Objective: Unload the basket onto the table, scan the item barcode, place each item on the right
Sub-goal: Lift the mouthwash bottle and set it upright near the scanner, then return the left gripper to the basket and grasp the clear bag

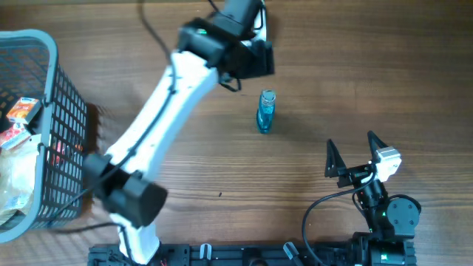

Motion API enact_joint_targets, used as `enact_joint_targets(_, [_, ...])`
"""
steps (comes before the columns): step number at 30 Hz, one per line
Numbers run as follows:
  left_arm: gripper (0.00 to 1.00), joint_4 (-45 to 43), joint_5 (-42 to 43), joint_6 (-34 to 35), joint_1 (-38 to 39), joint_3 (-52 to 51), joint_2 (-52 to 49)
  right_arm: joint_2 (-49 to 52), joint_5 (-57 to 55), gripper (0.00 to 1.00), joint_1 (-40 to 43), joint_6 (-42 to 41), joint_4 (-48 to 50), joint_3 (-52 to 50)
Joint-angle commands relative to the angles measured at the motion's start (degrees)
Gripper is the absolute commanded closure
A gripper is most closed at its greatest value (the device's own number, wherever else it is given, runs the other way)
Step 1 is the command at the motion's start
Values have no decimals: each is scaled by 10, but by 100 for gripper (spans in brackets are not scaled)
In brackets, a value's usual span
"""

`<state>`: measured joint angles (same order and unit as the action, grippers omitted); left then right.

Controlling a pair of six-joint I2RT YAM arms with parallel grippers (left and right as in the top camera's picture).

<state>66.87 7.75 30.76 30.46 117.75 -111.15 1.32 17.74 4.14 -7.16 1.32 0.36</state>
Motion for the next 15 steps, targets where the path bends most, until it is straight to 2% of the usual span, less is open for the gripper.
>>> enact_joint_targets(1, [20,5,18,-5,-81,15,123,-3,-4,0,-4,10,1,-1])
enact_joint_targets(3, [20,11,16,-28,-137,15,190,-3,-4,0,-4,10,1,-1])
enact_joint_targets(4, [16,15,9,-40,-164,15,217,-3,-4,0,-4,10,1,-1])
enact_joint_targets(5, [0,22,-6,-55,-205,15,256,-3,-4,0,-4,10,1,-1])
enact_joint_targets(8, [0,28,-10,-112,-309,15,334,-3,-4,0,-4,10,1,-1])
enact_joint_targets(10, [0,33,-19,-126,-401,15,386,-3,-4,0,-4,10,1,-1])
enact_joint_targets(11, [0,42,-78,-126,-472,15,417,-3,-3,0,-4,10,1,-1])
enact_joint_targets(15, [0,64,-194,-148,-555,15,431,-3,-4,0,-4,10,1,-1])
